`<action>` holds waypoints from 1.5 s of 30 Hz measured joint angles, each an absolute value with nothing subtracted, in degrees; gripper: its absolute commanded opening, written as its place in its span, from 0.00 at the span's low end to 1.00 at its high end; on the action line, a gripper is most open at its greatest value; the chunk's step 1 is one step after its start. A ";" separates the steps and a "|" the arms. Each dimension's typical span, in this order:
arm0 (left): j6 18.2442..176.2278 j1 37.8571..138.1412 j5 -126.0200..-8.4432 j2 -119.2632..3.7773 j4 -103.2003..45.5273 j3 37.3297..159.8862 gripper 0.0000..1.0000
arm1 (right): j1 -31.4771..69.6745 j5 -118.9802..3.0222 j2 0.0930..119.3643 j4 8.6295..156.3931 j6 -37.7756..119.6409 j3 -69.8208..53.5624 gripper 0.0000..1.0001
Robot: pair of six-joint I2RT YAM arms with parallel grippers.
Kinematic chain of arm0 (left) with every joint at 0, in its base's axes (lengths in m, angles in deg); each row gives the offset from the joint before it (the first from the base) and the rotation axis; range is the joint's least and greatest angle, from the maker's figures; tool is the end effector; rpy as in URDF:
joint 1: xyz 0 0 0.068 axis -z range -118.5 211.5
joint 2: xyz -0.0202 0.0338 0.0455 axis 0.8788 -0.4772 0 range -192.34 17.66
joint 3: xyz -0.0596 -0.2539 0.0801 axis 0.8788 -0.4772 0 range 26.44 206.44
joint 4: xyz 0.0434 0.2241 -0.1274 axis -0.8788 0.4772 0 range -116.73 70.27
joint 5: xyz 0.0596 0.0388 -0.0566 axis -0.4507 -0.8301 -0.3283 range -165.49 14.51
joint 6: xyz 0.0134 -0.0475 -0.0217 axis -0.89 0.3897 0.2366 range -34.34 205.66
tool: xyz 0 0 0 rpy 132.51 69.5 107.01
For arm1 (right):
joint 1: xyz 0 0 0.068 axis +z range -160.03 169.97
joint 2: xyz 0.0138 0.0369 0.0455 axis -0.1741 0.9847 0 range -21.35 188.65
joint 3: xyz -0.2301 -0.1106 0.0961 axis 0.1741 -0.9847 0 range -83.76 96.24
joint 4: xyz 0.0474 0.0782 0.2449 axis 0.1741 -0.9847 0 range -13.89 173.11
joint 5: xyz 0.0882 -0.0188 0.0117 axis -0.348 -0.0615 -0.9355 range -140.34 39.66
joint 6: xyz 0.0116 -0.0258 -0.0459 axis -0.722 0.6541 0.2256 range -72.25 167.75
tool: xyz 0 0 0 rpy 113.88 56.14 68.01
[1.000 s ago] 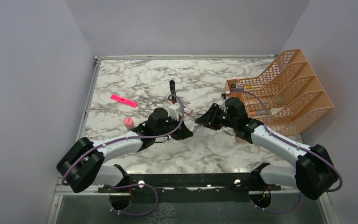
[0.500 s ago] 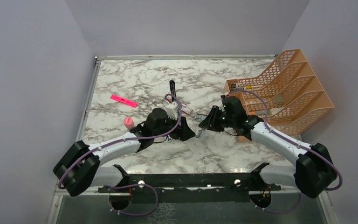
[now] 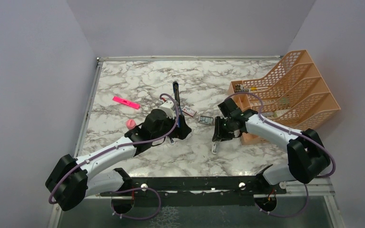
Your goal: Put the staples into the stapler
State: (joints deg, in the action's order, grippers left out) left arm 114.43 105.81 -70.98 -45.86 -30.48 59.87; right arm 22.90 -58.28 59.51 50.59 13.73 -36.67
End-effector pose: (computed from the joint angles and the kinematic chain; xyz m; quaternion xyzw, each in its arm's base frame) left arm 0.1715 -0.1714 0.2303 0.1353 0.8384 -0.3406 0.4034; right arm 0.2148 0.1449 0.1877 -0.0050 0.9764 0.1696 0.1336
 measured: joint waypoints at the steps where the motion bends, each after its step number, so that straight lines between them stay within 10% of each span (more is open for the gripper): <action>1: 114.15 105.81 -71.37 -45.86 -30.07 60.17 0.81 | 22.90 -57.76 60.16 49.92 14.27 -36.13 0.36; 27: 111.85 105.81 -73.67 -45.89 -25.96 61.07 0.82 | 22.90 -51.44 67.44 48.30 18.14 -30.18 0.57; 45: 111.55 105.81 -81.54 -44.49 -22.24 64.33 0.82 | 22.90 -42.02 64.91 49.55 19.91 -21.18 0.39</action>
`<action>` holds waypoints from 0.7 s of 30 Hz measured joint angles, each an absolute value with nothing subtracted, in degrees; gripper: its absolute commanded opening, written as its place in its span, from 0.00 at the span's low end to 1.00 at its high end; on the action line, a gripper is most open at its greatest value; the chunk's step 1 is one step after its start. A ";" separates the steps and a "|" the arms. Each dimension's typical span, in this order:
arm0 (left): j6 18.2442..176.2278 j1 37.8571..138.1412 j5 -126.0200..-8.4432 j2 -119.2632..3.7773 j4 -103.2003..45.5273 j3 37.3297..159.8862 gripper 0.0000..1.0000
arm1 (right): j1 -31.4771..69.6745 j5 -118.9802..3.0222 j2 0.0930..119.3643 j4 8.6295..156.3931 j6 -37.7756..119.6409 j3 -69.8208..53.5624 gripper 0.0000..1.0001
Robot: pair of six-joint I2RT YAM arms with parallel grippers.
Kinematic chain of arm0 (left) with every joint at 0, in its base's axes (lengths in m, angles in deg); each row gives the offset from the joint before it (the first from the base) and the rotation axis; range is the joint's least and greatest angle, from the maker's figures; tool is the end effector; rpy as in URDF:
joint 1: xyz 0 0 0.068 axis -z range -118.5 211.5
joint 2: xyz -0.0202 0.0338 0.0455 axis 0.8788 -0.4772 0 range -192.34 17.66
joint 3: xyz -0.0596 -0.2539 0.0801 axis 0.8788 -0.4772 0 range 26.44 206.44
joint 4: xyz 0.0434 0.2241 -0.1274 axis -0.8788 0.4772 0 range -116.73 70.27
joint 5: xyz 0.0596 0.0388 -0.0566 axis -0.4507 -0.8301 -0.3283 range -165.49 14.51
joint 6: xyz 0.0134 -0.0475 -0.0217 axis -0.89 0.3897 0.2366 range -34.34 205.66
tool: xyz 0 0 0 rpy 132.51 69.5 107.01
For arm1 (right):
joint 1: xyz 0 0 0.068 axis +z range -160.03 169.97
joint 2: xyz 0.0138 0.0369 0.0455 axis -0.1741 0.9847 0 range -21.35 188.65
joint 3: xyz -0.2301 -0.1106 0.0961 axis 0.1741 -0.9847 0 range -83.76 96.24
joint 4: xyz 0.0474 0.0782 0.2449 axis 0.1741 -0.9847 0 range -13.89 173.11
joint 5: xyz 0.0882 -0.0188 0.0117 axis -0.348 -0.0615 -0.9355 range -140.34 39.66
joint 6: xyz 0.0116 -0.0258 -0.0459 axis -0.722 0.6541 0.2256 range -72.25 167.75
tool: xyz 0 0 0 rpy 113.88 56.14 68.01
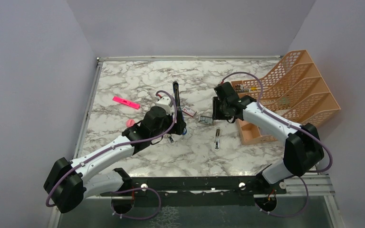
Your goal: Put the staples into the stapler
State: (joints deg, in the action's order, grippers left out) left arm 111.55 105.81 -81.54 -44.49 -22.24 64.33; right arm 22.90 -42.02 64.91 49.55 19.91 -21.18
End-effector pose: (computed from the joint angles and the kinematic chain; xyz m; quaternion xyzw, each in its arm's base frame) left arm 0.1748 -0.1654 0.2483 0.1110 0.8526 -0.2553 0.4422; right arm 0.2634 0.1643 0.2415 -0.0221 0.9568 0.0823 0.2779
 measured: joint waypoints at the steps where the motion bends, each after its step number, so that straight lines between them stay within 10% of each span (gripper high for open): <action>1: 111.55 105.81 -81.95 -44.20 -22.22 64.35 0.82 | 22.90 -42.04 65.08 49.68 19.98 -21.04 0.39; 21: 111.22 105.81 -83.94 -44.16 -21.24 64.39 0.82 | 22.90 -44.40 79.92 53.83 23.17 -14.38 0.40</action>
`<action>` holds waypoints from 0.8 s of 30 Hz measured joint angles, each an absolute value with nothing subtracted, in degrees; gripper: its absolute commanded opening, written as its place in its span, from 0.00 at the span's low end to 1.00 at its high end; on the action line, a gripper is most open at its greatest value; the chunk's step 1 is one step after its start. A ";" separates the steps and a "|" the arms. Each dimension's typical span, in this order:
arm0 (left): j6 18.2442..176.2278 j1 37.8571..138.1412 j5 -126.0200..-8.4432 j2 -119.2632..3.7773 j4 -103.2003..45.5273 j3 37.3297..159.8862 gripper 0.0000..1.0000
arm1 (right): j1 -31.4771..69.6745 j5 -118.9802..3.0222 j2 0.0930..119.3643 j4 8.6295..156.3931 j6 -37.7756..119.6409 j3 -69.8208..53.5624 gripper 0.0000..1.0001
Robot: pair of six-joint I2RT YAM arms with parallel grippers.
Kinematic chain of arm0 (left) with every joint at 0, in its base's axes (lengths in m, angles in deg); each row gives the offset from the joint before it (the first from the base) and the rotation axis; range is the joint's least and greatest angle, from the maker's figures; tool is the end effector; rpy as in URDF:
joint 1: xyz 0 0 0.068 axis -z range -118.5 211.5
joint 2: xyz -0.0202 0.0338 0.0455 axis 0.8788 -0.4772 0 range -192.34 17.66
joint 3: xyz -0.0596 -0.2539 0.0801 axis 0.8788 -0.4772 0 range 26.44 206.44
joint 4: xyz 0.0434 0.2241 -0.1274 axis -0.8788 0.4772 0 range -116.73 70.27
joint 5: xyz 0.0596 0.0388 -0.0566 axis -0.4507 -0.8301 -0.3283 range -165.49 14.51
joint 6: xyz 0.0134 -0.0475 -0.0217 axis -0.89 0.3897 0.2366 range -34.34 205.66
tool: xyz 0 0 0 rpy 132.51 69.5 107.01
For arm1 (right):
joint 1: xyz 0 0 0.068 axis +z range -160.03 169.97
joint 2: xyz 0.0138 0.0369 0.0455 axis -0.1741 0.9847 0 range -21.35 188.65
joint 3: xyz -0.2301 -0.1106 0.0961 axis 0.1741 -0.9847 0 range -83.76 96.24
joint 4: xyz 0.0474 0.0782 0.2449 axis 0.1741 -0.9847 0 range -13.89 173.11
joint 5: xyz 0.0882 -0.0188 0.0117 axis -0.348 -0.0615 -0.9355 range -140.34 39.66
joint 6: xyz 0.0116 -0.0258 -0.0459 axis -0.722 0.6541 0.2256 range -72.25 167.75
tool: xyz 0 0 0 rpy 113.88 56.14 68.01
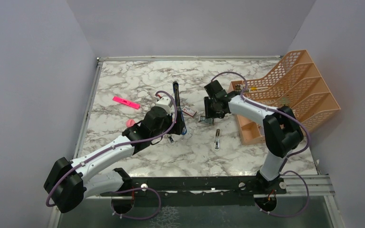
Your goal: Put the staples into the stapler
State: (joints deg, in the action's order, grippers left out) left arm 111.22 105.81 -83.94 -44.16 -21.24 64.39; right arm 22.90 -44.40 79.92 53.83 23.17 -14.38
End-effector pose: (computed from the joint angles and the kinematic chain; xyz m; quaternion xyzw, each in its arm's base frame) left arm 0.1745 -0.1631 0.2484 0.1035 0.8555 -0.2361 0.4491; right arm 0.3076 0.1948 0.1980 -0.0576 0.9656 0.0756 0.2421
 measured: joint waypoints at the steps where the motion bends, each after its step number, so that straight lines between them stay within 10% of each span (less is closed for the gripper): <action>1: 111.22 105.81 -83.96 -44.20 -21.24 64.39 0.82 | 22.90 -44.47 80.34 53.87 23.19 -14.38 0.40; 24: 110.87 105.81 -84.03 -44.71 -21.21 64.42 0.82 | 23.47 -45.58 85.01 54.81 25.07 -12.61 0.39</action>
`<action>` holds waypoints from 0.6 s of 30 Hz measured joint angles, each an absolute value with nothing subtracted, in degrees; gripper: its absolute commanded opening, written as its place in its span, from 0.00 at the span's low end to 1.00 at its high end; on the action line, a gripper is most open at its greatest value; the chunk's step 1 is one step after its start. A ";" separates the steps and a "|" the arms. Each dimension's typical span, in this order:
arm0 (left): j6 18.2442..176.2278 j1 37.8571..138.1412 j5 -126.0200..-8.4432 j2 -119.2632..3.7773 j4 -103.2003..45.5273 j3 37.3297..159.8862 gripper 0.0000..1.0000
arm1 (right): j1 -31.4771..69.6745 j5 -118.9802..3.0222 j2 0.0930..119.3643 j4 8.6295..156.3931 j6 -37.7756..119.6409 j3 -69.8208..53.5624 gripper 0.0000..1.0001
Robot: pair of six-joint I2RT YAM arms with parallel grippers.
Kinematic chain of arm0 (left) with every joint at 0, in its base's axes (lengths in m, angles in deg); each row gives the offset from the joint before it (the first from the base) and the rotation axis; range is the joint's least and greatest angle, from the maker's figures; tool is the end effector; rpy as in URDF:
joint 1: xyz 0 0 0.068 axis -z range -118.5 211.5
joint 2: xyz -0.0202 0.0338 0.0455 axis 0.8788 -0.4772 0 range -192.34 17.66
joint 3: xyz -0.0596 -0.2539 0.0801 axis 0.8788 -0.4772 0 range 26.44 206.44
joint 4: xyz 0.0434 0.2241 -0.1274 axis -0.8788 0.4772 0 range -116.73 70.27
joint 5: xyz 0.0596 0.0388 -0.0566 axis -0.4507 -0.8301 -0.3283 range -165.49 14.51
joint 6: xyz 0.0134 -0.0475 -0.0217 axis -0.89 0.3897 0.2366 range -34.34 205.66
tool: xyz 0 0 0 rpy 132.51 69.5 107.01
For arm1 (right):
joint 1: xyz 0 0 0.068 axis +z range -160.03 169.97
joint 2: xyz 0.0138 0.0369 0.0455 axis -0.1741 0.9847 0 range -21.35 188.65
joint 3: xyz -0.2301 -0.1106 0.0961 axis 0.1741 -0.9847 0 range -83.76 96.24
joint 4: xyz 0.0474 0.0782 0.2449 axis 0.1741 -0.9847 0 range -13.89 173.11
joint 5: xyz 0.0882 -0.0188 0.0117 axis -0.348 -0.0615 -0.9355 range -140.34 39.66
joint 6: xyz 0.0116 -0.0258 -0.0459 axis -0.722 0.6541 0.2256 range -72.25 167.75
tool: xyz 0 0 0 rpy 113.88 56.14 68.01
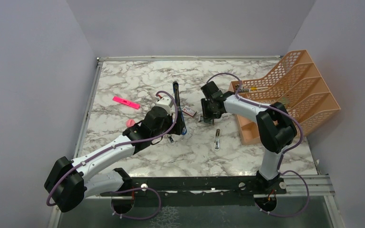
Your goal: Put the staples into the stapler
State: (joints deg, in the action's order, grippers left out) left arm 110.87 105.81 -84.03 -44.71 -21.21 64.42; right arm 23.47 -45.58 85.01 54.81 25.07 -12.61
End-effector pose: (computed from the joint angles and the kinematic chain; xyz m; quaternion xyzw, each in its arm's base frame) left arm 0.1755 -0.1639 0.2464 0.1064 0.8575 -0.2317 0.4468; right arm 0.3169 0.2061 0.1765 -0.0822 0.9691 0.0722 0.2210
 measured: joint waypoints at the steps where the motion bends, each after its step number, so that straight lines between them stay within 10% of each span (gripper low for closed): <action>1: 110.85 105.81 -84.03 -44.71 -21.21 64.42 0.82 | 23.55 -45.58 85.10 54.83 25.18 -12.59 0.39; 18: 110.85 105.81 -84.12 -44.71 -21.19 64.42 0.82 | 24.82 -44.97 86.74 54.70 25.79 -11.36 0.27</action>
State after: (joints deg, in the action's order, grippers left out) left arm 110.85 105.81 -84.12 -44.71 -21.19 64.42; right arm 24.82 -44.97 86.74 54.70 25.79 -11.36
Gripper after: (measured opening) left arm 0.816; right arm 0.290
